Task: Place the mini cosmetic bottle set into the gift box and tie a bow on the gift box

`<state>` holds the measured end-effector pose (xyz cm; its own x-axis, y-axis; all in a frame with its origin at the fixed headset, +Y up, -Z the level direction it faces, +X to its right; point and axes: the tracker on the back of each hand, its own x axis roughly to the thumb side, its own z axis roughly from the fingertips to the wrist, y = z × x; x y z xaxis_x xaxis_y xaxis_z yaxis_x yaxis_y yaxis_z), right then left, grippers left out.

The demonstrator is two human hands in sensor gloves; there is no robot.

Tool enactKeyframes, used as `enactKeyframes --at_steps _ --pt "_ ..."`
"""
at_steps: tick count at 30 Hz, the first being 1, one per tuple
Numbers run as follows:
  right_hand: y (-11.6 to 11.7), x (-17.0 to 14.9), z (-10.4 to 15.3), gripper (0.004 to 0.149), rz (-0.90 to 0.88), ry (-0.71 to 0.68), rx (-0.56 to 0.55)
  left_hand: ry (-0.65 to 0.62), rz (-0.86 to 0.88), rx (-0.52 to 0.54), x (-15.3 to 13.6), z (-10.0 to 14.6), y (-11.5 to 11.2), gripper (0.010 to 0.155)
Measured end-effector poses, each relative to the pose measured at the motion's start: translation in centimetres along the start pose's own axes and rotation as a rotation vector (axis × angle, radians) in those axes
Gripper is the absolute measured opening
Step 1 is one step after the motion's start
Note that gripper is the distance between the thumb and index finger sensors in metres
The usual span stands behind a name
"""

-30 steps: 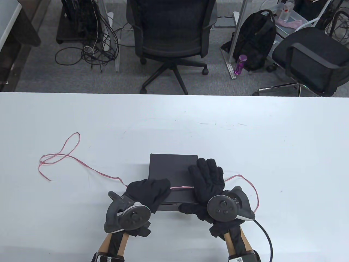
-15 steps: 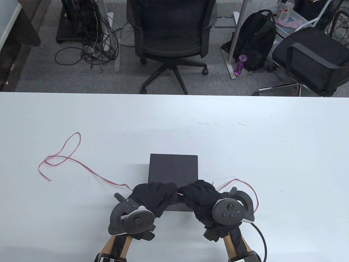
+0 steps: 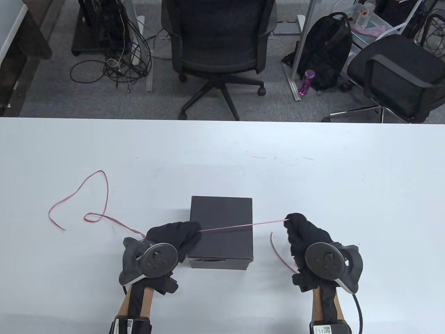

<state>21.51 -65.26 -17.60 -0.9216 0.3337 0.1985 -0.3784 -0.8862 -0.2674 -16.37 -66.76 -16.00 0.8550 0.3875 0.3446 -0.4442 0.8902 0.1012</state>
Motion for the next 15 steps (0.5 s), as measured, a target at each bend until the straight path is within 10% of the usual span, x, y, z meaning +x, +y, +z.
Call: enactKeyframes --at_steps 15 --pt "6.1 -3.8 -0.3 0.04 0.106 0.112 0.233 0.375 -0.093 -0.084 -6.1 0.4 -2.6 0.041"
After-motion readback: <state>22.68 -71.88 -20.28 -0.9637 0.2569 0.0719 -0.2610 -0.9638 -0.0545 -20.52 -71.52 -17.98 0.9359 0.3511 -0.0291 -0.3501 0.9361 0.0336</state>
